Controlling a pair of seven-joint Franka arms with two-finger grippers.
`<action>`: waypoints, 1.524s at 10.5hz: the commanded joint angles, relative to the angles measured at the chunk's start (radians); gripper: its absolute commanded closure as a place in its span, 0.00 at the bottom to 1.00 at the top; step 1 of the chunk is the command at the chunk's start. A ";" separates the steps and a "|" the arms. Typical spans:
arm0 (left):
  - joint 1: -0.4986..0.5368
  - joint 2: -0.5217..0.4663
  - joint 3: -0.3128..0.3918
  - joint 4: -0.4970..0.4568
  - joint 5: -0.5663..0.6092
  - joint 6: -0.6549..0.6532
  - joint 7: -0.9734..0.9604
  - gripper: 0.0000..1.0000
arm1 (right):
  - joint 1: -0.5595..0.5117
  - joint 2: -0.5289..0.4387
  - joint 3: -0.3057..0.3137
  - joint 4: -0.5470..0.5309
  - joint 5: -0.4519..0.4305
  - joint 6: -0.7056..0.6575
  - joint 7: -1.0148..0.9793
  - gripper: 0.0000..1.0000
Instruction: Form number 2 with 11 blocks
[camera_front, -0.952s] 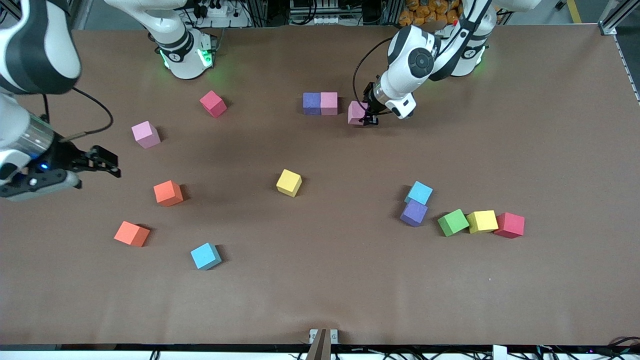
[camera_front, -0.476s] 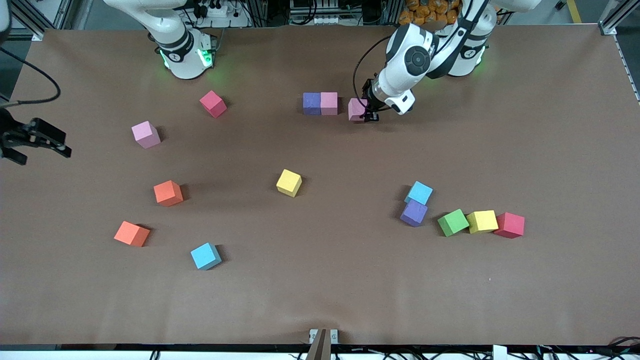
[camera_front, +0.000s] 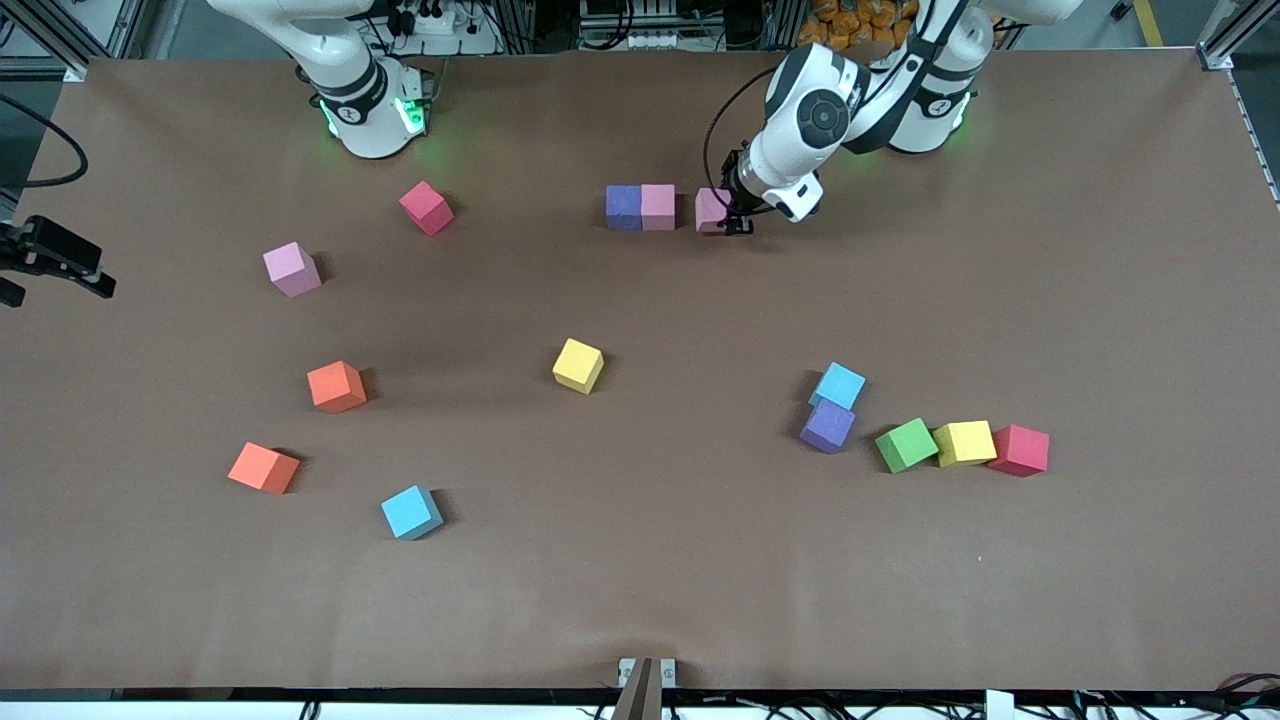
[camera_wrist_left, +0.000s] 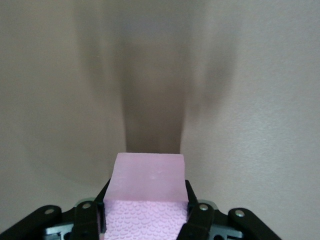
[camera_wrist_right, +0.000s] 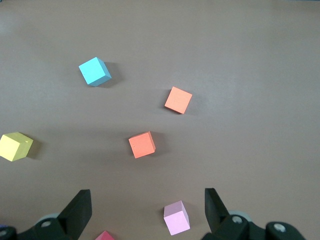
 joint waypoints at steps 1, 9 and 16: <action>-0.034 0.015 -0.002 0.000 -0.029 0.020 -0.014 1.00 | -0.007 0.012 0.000 0.028 -0.013 -0.020 0.031 0.00; -0.071 0.080 0.004 0.040 -0.036 0.062 -0.013 1.00 | -0.039 0.005 0.000 0.039 -0.010 -0.044 0.022 0.00; -0.083 0.118 0.007 0.071 -0.031 0.063 -0.006 1.00 | -0.066 0.004 -0.001 0.041 0.001 -0.055 0.022 0.00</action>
